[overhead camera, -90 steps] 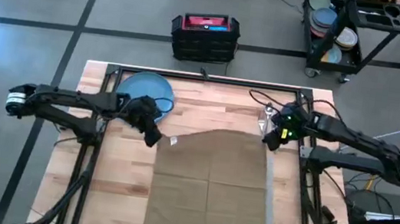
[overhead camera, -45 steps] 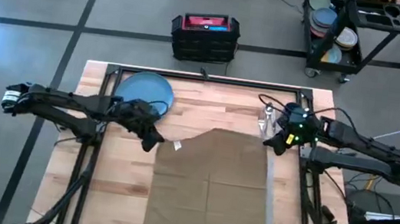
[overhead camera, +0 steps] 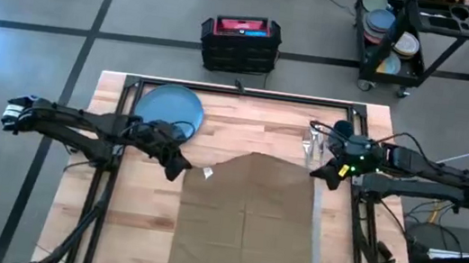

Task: Set table place
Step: Fold the brown table napkin

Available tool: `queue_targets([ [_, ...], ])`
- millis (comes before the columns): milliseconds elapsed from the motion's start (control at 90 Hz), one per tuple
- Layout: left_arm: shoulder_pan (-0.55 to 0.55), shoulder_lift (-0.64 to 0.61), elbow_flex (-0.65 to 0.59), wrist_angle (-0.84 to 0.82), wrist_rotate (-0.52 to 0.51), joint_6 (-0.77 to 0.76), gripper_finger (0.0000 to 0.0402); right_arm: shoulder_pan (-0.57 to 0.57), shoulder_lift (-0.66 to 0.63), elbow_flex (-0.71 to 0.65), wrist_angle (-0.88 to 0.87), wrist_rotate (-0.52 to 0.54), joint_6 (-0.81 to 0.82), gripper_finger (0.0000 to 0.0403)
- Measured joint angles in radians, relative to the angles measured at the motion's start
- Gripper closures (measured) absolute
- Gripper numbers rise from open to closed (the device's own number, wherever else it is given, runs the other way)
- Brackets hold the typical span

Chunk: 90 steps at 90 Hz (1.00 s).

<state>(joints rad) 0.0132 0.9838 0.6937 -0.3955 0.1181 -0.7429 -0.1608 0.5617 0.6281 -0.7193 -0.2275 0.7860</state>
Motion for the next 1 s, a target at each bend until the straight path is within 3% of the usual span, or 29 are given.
queue_targets([
  [456, 0.0, -0.142, 0.0, 0.037, -0.065, -0.001, 0.0401, 0.039, 0.003, 0.161, -0.013, 0.055, -0.037, 0.0403],
  [622, 0.0, -0.183, 0.0, 0.013, -0.072, -0.01, 0.0402, 0.057, 0.003, 0.17, -0.116, 0.052, -0.021, 0.0403],
  [1000, -0.111, -0.183, 0.0, -0.077, -0.087, -0.079, 0.0401, 0.218, 0.005, 0.16, -0.163, 0.137, 0.075, 0.0403],
])
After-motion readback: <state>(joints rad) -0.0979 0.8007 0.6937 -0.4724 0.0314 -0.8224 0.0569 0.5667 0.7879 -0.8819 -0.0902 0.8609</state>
